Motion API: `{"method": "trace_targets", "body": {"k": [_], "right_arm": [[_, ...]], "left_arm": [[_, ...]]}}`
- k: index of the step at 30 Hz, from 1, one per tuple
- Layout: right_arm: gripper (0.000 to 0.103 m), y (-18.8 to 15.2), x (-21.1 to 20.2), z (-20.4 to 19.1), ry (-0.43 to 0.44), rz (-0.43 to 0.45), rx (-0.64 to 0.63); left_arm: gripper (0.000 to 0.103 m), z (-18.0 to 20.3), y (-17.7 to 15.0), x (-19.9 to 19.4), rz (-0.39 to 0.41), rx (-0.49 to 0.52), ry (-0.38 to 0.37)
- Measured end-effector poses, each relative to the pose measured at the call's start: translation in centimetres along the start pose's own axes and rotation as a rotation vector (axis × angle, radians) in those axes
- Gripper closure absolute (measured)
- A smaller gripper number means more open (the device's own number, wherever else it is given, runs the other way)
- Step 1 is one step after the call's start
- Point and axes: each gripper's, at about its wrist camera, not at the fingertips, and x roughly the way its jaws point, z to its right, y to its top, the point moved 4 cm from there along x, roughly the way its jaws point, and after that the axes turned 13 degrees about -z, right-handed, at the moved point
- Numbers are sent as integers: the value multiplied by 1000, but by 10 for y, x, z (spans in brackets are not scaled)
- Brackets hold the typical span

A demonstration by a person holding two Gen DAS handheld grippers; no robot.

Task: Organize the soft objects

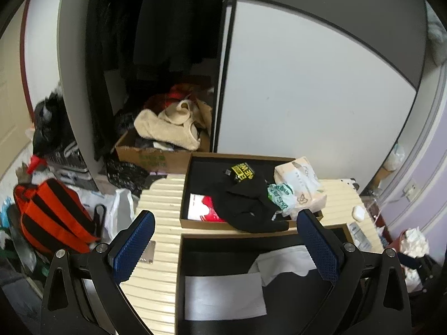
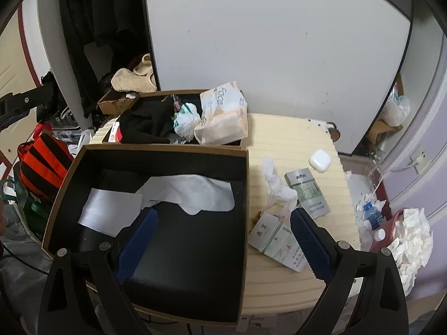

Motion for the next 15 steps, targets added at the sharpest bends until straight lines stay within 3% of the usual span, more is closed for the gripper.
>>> {"method": "trace_targets", "body": {"k": [8,15], "right_arm": [[8,1,-3,-2,16,7,-4],[8,0,-3,-2,10,3,-8]], "left_arm": [[2,-8,-2,12,-78,-95,-90],[2,-13,-4,16,-106,-138,-94]]}}
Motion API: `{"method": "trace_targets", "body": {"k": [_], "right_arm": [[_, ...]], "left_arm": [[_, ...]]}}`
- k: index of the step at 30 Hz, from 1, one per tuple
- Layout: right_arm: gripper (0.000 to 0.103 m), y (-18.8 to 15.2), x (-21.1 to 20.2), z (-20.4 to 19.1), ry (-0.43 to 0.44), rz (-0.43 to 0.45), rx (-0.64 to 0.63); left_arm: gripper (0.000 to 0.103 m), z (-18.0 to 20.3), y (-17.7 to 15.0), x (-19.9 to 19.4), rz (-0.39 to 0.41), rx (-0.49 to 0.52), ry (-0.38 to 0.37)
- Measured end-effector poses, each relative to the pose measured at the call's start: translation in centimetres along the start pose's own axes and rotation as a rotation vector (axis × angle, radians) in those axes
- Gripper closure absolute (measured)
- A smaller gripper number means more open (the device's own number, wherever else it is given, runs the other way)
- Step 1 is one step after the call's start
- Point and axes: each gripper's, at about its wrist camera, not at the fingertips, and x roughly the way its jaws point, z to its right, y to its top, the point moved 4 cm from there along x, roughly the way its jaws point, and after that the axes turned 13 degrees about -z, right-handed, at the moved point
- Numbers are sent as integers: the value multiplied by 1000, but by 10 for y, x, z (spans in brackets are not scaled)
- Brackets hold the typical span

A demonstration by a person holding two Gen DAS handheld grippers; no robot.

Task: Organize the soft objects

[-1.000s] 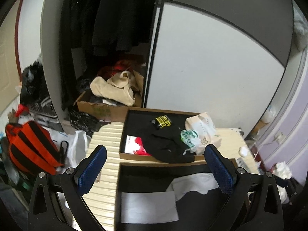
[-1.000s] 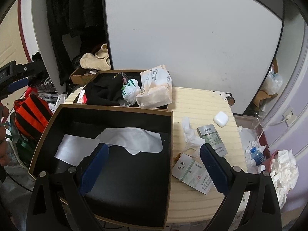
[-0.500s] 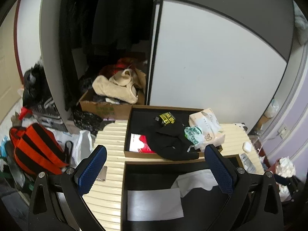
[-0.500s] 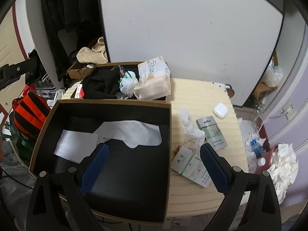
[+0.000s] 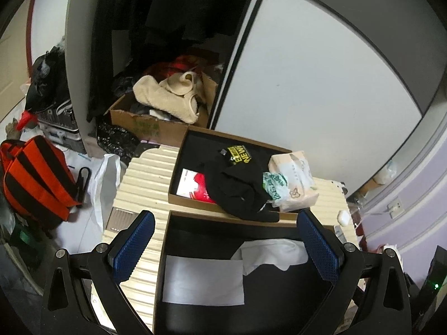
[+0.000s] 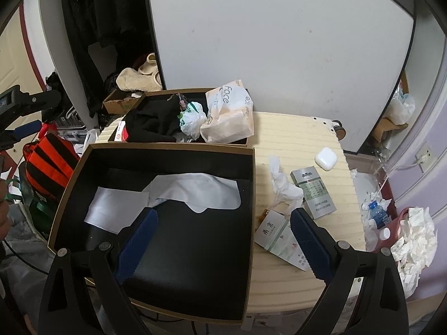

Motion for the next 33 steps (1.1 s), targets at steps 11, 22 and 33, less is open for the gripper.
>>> {"method": "trace_targets", "body": {"k": [11,22,33], "right_arm": [[8,-3,6,5,13,-34,40],[8,-3,7,9,9,-47,56],[8,-3,6,10,10,-43,53]], "left_arm": [[2,-5,2,-1,-15,-7,40],[2,-6,3,1,-30,-14,46],[2,-5,0,-1,3,15,36]]}}
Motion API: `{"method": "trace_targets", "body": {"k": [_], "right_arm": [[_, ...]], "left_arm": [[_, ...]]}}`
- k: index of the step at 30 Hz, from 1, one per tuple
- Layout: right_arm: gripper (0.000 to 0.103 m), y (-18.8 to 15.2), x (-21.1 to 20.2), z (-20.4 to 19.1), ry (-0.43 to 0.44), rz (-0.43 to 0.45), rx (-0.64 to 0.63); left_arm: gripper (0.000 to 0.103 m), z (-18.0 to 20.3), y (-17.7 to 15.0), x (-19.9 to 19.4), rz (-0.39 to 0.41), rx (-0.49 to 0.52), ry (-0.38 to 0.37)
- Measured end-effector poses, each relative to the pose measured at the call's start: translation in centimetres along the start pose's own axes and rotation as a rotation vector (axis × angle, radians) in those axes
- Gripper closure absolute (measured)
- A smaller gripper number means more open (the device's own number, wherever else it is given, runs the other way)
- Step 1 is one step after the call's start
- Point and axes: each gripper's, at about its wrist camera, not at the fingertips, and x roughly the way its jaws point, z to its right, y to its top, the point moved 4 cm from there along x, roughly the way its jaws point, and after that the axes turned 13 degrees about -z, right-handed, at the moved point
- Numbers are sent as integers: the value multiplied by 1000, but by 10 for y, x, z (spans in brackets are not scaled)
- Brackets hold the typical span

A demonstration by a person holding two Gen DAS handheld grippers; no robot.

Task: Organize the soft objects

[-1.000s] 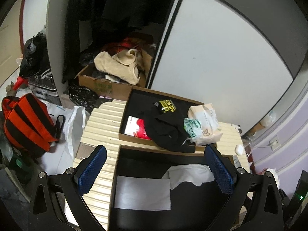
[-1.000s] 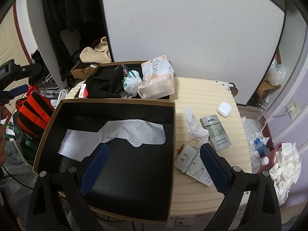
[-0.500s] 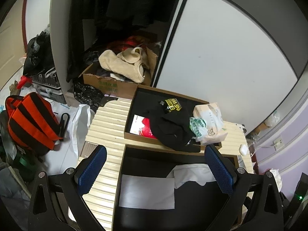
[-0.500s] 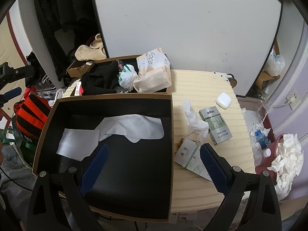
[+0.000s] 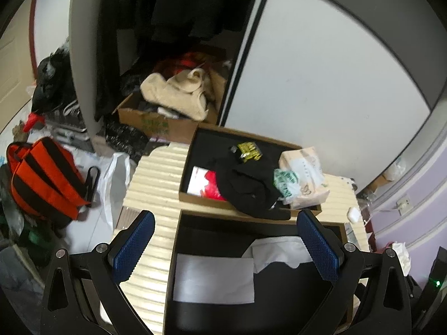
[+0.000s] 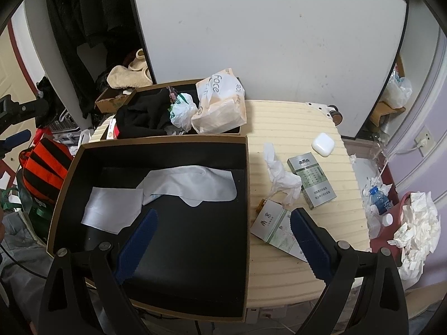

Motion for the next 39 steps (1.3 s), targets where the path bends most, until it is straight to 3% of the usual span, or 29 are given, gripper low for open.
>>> {"method": "trace_targets", "body": {"k": [4,19,28,34,39], "right_arm": [[8,-1,1,0,-4,1,-5],[8,-1,-1,0,-3,4,-6],[8,5,-16,-1,44,82,-16],[28,13,-22,-22,86,88,-71],[28,52,-24,-56,117,90,-150]], "left_arm": [[2,2,2,-1,-4,13,26],[2,-6,4,7,-84,-55,-6],[2,-41,17,-5,-62,-174,-4],[2,-66,12,-8,-65,-266,-12],[2,-77,13,-18,-35,-304,-26]]}}
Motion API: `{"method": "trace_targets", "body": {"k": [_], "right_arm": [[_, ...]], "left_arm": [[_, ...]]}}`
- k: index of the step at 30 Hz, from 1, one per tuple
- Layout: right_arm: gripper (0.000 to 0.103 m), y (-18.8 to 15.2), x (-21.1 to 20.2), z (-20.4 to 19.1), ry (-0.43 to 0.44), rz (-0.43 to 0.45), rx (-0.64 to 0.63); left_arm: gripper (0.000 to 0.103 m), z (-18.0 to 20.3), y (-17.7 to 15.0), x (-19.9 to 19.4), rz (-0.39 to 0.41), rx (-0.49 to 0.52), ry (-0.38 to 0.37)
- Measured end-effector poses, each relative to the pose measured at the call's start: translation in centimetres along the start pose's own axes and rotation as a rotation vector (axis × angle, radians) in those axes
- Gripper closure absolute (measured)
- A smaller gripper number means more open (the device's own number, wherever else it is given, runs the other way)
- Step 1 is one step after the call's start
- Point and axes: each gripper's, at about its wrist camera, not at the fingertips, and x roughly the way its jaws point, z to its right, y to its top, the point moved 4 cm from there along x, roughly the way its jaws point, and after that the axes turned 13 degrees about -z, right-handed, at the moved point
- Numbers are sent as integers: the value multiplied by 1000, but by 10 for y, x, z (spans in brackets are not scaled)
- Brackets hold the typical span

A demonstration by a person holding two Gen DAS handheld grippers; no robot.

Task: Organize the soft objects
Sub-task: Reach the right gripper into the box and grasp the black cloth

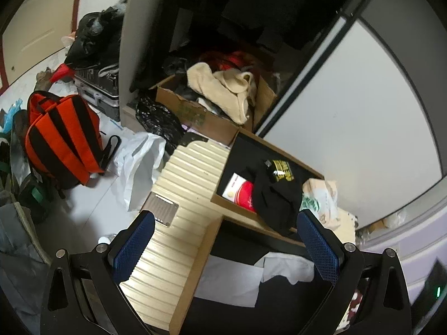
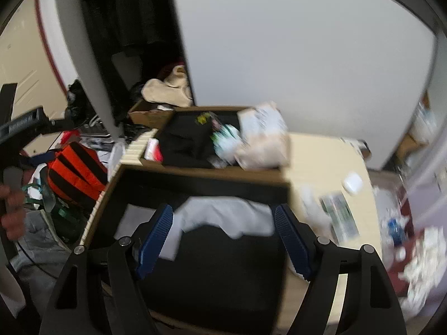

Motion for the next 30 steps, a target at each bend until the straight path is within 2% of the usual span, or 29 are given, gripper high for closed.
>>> {"method": "trace_targets", "body": {"k": [5,8,10,15,20,22,26,27,28,30], "right_arm": [[28,59,40,-11,15,-57,-7],[28,83,80,-20,20,-140,-33],[28,93,114,-29,-20,-227,-78],[28,103,159,-62,-143,-306,-232],[28,109,195,-77,-280,-370,-363],[28,109,211,-77,-327,-403,-375],[30,109,222,-73,-324,-429,-332],[43,109,223,-73,-313,-431,-324],[63,109,223,-74,-296,-439,-321],[73,108,221,-75,-270,-443,-315]], "left_arm": [[2,-12,5,-1,-3,-50,-4],[2,-27,8,1,-7,-112,31],[2,-37,9,3,-14,-158,34],[2,-60,12,8,-43,-266,7],[2,-62,16,9,-41,-277,0],[2,-62,16,10,-44,-271,3],[2,-63,16,13,-56,-278,-3],[2,-62,16,13,-56,-278,-4],[2,-62,16,12,-55,-276,-3],[2,-62,16,12,-51,-272,3]]}}
